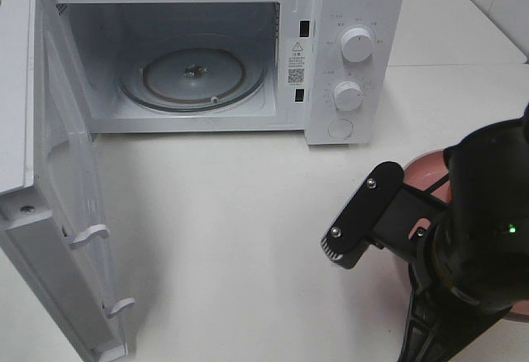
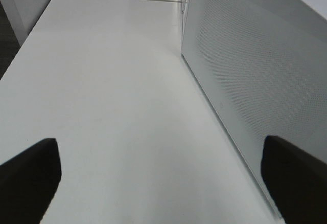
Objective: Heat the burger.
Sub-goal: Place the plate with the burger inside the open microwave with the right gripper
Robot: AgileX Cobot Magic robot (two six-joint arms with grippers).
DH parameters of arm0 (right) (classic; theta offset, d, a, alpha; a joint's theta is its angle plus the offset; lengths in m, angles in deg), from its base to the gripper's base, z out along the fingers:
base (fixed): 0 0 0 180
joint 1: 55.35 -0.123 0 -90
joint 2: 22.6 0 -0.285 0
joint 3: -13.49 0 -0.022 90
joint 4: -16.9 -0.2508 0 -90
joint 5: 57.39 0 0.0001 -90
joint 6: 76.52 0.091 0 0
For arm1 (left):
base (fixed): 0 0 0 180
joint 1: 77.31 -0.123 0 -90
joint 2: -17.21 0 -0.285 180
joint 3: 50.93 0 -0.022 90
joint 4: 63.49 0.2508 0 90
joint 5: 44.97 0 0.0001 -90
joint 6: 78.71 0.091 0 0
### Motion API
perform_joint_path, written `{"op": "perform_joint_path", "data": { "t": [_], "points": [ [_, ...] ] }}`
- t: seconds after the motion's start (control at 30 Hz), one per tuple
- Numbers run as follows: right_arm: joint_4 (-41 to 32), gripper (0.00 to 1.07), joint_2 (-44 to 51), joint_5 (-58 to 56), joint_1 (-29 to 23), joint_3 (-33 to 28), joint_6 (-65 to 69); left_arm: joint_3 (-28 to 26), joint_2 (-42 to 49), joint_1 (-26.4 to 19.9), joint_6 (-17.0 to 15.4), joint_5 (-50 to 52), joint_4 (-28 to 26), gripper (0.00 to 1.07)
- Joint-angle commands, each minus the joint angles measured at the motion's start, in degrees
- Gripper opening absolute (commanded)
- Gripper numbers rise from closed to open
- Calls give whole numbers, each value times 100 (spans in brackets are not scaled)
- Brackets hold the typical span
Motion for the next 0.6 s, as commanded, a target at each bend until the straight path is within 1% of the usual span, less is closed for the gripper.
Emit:
{"op": "perform_joint_path", "data": {
  "t": [0.03, 0.1, 0.2, 0.23, 0.3, 0.33, 0.47, 0.6],
  "points": [
    [258, 0, 63, -269, -178, -17, -143, 11, 86, 23, -23, 74, -34, 102],
    [292, 0, 63, -269, -395, -17, -241, 11, 86, 23, -23, 74, -34, 102],
    [315, 0, 63, -269, -533, -17, -304, 11, 86, 23, -23, 74, -34, 102],
    [384, 0, 63, -269, -682, -17, -372, 11, 86, 23, -23, 74, -34, 102],
    [418, 0, 63, -269, -762, -17, -418, 11, 86, 23, -23, 74, -34, 102],
    [487, 0, 63, -269, -882, -17, -504, 11, 86, 23, -23, 74, -34, 102],
    [596, 0, 63, -264, -1026, -17, -825, 11, 86, 23, -23, 74, -34, 102],
    [699, 0, 63, -183, -1031, -17, -1169, 11, 86, 23, -23, 74, -34, 102]
  ]
}}
